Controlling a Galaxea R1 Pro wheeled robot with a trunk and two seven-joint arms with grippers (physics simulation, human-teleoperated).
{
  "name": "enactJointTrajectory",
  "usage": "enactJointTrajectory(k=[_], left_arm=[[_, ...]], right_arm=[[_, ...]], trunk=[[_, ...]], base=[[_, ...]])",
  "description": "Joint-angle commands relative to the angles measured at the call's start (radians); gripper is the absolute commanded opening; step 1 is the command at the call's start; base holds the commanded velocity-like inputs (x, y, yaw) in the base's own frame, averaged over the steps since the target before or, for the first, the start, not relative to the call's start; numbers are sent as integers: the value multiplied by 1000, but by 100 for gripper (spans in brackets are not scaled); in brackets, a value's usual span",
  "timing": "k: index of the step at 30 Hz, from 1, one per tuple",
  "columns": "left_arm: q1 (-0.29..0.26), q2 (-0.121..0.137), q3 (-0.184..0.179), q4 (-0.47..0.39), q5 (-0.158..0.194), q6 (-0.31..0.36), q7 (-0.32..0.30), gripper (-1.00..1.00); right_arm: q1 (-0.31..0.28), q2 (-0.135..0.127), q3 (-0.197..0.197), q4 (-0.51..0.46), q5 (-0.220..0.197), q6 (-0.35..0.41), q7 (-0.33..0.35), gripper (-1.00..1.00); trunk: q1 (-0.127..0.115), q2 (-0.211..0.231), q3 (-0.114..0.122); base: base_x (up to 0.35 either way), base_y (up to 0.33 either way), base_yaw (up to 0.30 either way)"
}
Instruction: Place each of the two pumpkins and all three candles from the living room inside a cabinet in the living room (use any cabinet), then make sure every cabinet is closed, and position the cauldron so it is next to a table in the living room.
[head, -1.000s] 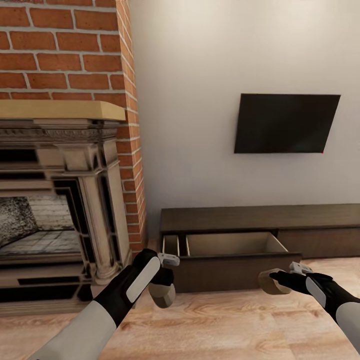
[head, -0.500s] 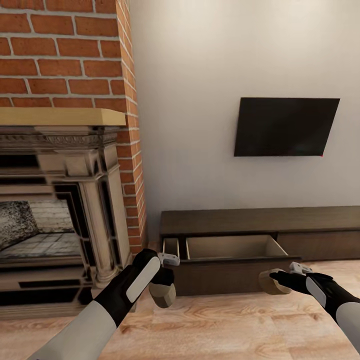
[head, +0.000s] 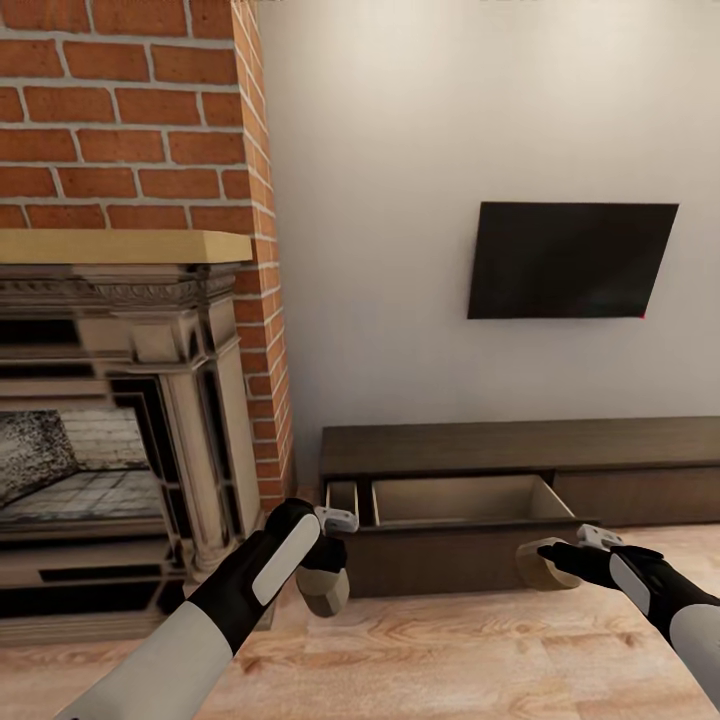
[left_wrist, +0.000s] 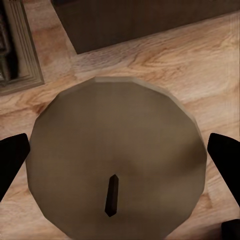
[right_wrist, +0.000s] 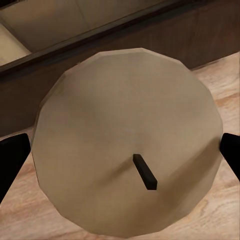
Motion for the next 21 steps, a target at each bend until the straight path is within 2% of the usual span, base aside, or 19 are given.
enactJointTrajectory(k=[1, 11, 16, 18, 21], left_arm=[[-1, 0, -2, -2, 10, 2, 11, -100], [-1, 0, -2, -4, 10, 2, 12, -100], [0, 0, -3, -3, 10, 2, 12, -100], [0, 1, -3, -1, 10, 2, 13, -100], [0, 1, -3, -3, 10, 2, 12, -100]], right_arm=[[-1, -1, 8, -1, -6, 3, 0, -100], [-1, -2, 8, -1, -5, 2, 0, -100], [-1, 2, 12, 5, -4, 20, -23, -100], [-3, 16, 13, 1, 2, 80, -79, -100], [-20, 43, 14, -4, 9, 254, -233, -100]], trunk=[[-4, 7, 2], [-42, 77, 33], [-62, 112, 49], [-69, 126, 55], [-81, 147, 65]], base=[[0, 0, 0], [0, 0, 0], [0, 0, 0], [0, 0, 0], [0, 0, 0]])
